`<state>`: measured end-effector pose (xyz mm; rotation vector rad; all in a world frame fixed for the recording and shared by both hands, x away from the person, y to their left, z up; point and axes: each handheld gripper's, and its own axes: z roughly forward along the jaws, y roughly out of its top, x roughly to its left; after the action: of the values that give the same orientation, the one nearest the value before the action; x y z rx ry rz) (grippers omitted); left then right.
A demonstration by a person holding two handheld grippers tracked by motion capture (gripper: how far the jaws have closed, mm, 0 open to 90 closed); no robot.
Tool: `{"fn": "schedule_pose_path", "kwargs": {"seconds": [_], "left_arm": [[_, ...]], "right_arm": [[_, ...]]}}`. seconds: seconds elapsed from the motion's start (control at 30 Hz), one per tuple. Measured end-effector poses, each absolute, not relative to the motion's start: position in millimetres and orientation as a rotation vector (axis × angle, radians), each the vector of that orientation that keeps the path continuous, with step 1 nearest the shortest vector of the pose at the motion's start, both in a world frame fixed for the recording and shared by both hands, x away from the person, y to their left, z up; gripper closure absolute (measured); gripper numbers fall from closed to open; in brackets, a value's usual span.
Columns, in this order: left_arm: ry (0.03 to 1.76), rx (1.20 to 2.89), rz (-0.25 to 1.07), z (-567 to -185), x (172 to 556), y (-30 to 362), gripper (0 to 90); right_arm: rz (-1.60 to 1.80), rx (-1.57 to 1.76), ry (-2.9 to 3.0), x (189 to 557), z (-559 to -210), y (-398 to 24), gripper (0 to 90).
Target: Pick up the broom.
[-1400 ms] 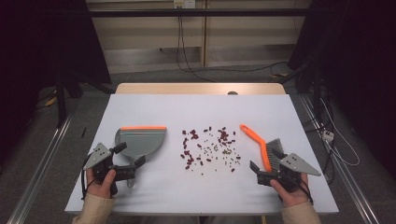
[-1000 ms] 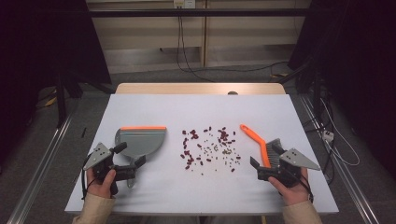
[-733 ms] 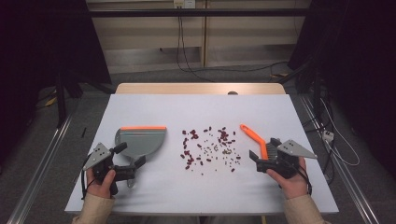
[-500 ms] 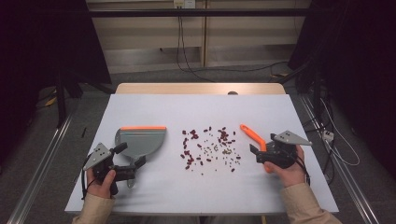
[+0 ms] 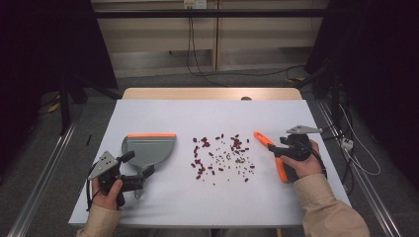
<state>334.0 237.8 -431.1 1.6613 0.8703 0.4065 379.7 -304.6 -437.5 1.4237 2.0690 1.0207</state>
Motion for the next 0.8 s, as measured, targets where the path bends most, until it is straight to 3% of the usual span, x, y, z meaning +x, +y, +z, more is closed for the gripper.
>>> {"fn": "schedule_pose_path", "kwargs": {"seconds": [0.13,0.47,0.53,0.8], "left_arm": [[0.869,1.660,0.405,-431.0,333.8,237.2,3.4],[0.871,1.660,0.402,-431.3,333.9,237.1,3.4],[0.870,1.661,0.404,-431.4,333.9,236.8,3.4],[0.874,1.666,0.403,-432.0,334.1,236.4,3.5]], "right_arm": [[0.979,1.393,2.121,388.1,-438.2,-301.6,50.8],[0.964,1.446,2.160,399.6,-441.8,-305.2,52.6],[0.961,1.464,2.180,402.1,-442.1,-306.6,57.7],[0.901,1.493,2.217,409.2,-446.1,-306.4,57.0]]}}
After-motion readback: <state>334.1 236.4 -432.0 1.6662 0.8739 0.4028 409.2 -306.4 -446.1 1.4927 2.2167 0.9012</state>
